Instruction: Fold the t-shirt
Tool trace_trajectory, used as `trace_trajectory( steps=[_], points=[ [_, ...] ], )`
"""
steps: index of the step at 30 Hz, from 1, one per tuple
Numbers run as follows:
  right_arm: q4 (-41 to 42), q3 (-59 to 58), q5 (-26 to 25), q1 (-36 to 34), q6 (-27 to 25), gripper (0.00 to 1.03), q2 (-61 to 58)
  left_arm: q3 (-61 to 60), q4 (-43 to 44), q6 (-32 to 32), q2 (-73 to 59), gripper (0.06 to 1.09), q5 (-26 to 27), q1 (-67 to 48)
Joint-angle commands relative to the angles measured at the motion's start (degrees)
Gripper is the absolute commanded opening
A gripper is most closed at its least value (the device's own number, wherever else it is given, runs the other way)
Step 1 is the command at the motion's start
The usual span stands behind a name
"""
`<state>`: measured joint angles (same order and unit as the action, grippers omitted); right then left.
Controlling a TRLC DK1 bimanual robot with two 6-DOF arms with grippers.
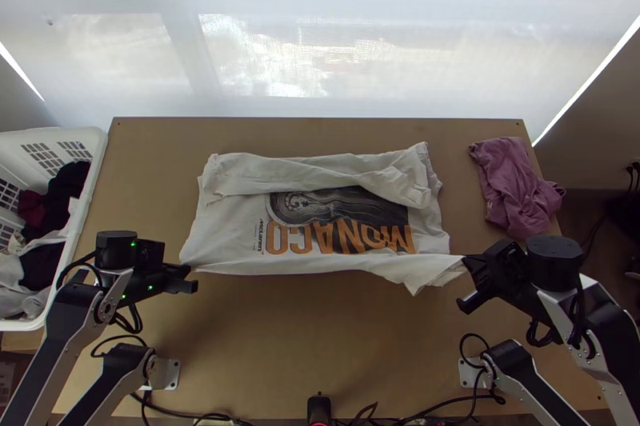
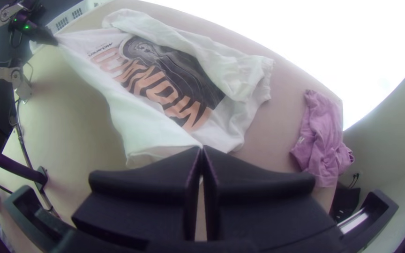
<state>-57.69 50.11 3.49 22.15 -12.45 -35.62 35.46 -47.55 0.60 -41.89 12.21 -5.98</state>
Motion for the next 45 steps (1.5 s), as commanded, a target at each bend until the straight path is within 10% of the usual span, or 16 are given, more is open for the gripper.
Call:
trace_trajectory(
  steps=[1, 29, 45],
  points=[
    [-4.01, 3.77, -0.06, 0.44, 0.05, 0.03, 1.87, 1.98, -4.04, -0.51, 1.2, 0.09, -0.08, 0.18],
    [-14.2, 18.1, -0.06, 0.35, 0.49, 0.03, 1.95, 13.32, -21.36, -7.54, 1.46, 0.09, 0.01, -0.09],
    [9.97, 8.87, -0.15, -3.34, -4.95, 0.03, -10.09, 16.66, -0.79, -4.91, -13.57, 0.09, -0.08, -0.35]
  ],
)
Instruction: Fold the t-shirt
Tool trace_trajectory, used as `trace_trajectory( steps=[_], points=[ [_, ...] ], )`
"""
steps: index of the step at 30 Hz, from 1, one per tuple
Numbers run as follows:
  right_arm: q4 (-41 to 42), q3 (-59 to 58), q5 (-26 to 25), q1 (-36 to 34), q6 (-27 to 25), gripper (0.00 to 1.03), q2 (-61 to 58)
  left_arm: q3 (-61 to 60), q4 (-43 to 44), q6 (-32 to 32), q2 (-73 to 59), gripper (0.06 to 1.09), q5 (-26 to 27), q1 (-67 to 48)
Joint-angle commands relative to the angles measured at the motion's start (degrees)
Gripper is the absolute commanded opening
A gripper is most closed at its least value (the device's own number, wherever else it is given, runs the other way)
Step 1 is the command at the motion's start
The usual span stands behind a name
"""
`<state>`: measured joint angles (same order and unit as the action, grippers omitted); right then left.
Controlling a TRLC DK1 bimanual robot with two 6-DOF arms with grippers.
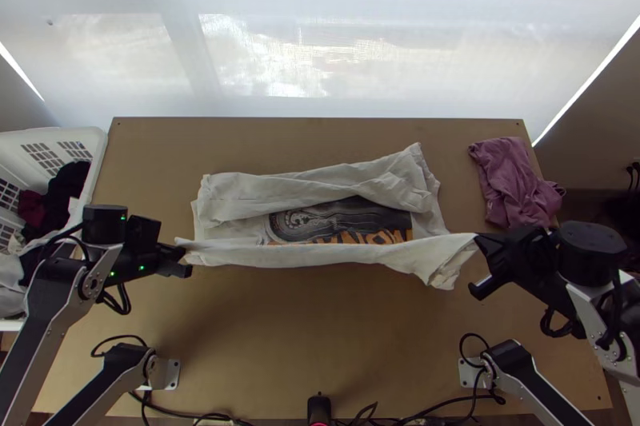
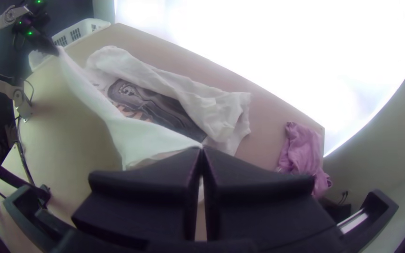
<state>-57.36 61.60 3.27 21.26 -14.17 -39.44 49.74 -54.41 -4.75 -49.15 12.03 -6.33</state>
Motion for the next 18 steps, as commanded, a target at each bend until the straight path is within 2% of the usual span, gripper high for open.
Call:
trace_trajectory(
  steps=[1, 10, 18],
  points=[
    [10.96, -2.72, 0.07, -3.15, -3.58, 0.03, -7.76, 2.74, 6.69, 0.45, -7.28, 0.09, 0.1, 0.18],
    [25.81, -2.63, 3.76, -9.57, -4.55, 0.03, -20.94, 6.34, 12.05, 0.54, -15.81, 0.09, -0.52, 3.52],
    [33.28, 1.33, 5.87, -12.73, -4.37, 0.03, -33.24, 10.21, 13.63, 0.36, -22.66, 0.09, -0.52, 5.36]
  ],
)
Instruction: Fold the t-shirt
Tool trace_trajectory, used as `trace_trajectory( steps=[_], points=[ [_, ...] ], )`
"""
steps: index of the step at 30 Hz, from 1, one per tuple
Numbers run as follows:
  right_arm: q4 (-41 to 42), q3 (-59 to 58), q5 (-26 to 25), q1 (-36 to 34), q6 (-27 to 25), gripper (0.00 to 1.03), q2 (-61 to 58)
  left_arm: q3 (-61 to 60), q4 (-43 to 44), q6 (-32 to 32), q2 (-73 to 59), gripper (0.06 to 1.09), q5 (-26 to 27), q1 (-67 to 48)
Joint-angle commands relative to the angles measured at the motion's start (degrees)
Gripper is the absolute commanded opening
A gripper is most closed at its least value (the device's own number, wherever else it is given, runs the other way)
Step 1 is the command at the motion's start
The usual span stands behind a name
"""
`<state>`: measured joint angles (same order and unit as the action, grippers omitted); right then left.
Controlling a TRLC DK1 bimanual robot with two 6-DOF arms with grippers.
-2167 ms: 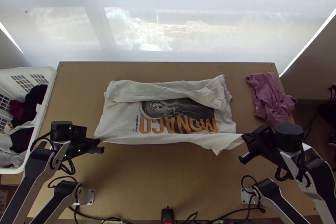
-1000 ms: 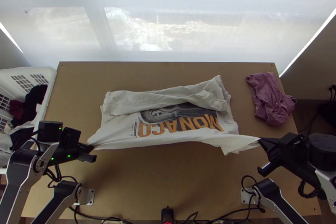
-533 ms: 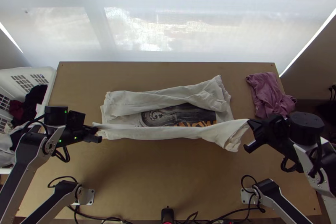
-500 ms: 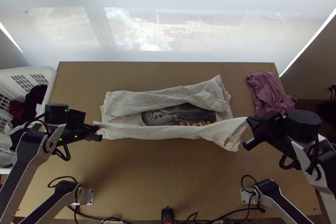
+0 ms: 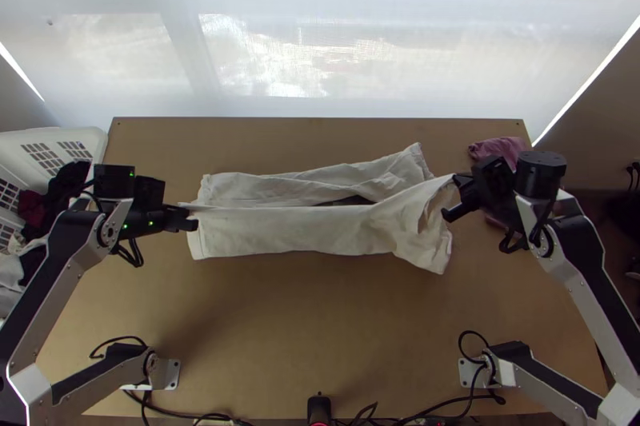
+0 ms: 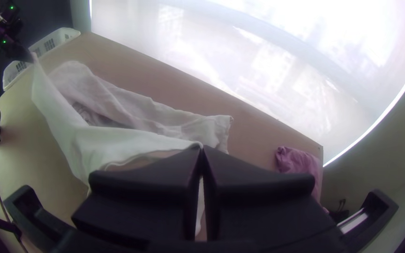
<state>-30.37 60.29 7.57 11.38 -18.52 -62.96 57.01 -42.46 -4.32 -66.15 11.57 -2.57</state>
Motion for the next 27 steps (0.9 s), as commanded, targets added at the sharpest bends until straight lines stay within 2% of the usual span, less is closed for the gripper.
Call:
trace_trajectory(
  steps=[1, 10, 22, 27],
  points=[
    [6.99, 3.34, 1.57, -2.94, 0.07, 0.03, -11.22, 3.1, 2.2, -0.08, -6.18, 0.09, -0.06, 1.69],
    [10.24, 10.72, 2.27, -3.91, -0.28, 0.03, -24.58, 4.95, 4.05, 0.36, -10.49, 0.09, -0.15, 2.04],
    [9.36, 28.83, 2.8, -3.55, -0.64, 0.03, -42.07, 10.75, 5.89, 0.63, -18.75, 0.09, -1.29, 2.13],
    [8.49, 32.08, 2.8, -2.94, -0.99, 0.03, -46.55, 12.16, 7.04, 0.63, -21.83, 0.09, -1.73, 2.39]
  ],
)
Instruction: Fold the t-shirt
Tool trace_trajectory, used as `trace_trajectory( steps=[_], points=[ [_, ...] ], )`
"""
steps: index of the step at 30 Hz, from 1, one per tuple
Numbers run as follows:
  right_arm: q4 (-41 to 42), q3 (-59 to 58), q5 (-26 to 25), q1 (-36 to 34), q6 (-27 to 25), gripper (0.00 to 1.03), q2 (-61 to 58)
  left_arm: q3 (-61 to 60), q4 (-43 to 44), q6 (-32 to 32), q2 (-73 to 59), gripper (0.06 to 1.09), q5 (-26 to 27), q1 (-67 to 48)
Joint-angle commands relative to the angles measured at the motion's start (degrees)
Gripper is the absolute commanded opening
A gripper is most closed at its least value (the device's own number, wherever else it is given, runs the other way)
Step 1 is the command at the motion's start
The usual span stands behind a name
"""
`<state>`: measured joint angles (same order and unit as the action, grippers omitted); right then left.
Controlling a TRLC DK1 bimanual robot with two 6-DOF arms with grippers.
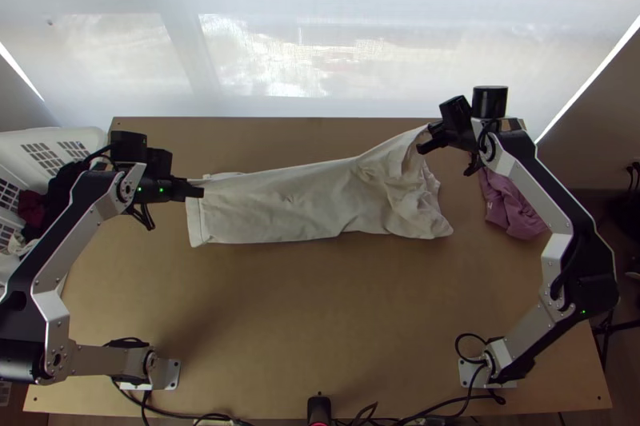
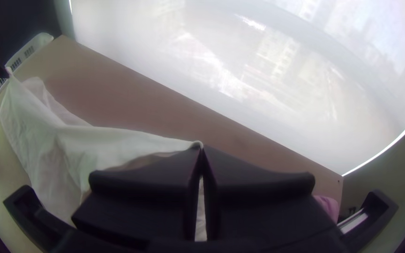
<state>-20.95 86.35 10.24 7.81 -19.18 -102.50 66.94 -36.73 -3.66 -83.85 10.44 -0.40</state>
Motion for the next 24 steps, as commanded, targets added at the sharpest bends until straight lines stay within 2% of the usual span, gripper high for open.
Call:
trace_trajectory(
  steps=[1, 11, 24],
  points=[
    [-0.93, 6.03, 0.13, 0.71, -0.51, 0.03, -7.63, 2.5, 1.4, -0.03, -4.74, 0.09, -0.59, 0.23],
    [-1.02, 9.98, 0.13, 0.89, -0.77, 0.03, -13.96, 4.52, 3.24, -0.03, -9.75, 0.09, -1.65, 0.49],
    [-7.09, 24.57, 0.13, 2.29, 0.11, 0.03, -23.45, 4.43, 3.16, -0.12, -10.72, 0.09, -1.65, 2.25]
  ],
)
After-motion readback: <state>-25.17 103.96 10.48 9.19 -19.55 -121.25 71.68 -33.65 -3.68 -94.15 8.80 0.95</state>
